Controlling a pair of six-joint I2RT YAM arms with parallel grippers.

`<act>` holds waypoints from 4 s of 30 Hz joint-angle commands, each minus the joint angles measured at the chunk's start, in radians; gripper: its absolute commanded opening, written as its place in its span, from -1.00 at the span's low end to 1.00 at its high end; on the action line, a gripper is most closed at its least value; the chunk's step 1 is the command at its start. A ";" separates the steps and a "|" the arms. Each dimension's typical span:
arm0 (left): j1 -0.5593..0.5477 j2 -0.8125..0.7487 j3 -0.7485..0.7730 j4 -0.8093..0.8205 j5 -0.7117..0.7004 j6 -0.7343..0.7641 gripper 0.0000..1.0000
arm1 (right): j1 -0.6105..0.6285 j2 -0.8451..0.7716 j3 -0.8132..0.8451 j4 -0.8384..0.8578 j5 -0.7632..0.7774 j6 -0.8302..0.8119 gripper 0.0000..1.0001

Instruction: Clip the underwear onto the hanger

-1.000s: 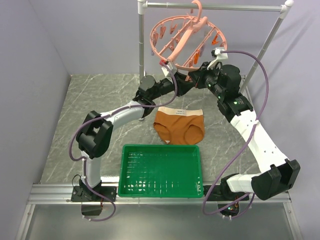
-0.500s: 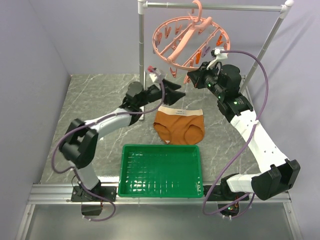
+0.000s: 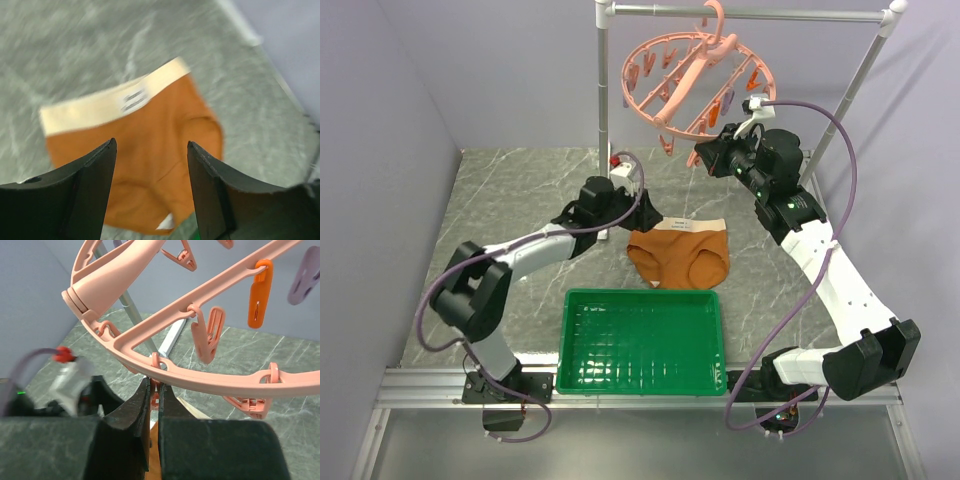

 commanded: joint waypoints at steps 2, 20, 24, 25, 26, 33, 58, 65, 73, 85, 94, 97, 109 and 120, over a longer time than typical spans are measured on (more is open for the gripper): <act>0.004 0.085 0.104 -0.179 -0.163 -0.020 0.32 | -0.006 -0.008 0.048 0.027 -0.011 0.004 -1.00; -0.053 0.449 0.434 -0.516 -0.435 -0.084 0.41 | -0.010 -0.001 0.028 0.036 -0.015 0.004 -1.00; -0.059 0.510 0.476 -0.571 -0.459 -0.109 0.43 | -0.016 -0.003 0.021 0.038 -0.018 0.002 -1.00; -0.058 0.538 0.498 -0.599 -0.467 -0.116 0.43 | -0.016 -0.003 0.021 0.038 -0.018 0.002 -1.00; -0.058 0.550 0.509 -0.610 -0.479 -0.120 0.44 | -0.016 -0.004 0.021 0.036 -0.021 0.002 -1.00; -0.059 0.543 0.525 -0.601 -0.487 -0.112 0.56 | -0.024 -0.015 0.010 0.036 -0.026 0.002 -1.00; -0.089 0.627 0.626 -0.593 -0.536 -0.029 0.70 | -0.038 -0.035 -0.004 0.033 -0.035 -0.001 -1.00; -0.087 0.668 0.617 -0.616 -0.457 -0.045 0.01 | -0.038 -0.034 -0.004 0.030 -0.032 0.001 -1.00; -0.095 0.693 0.643 -0.624 -0.466 0.000 -0.98 | -0.041 -0.040 -0.010 0.018 -0.023 -0.001 -1.00; -0.102 0.536 0.502 -0.432 -0.374 0.121 -0.74 | -0.043 -0.040 -0.008 0.024 -0.032 0.005 -1.00; -0.107 0.564 0.551 -0.486 -0.412 0.069 0.61 | -0.044 -0.037 -0.008 0.021 -0.038 0.004 -1.00; -0.112 0.576 0.563 -0.479 -0.415 0.072 0.91 | -0.046 -0.037 -0.010 0.021 -0.041 0.004 -1.00; -0.154 0.705 0.672 -0.565 -0.505 0.080 0.93 | -0.047 -0.034 -0.019 0.026 -0.041 0.001 -1.00; -0.156 0.794 0.770 -0.725 -0.552 0.109 0.09 | -0.058 -0.055 -0.036 0.026 -0.028 -0.002 -1.00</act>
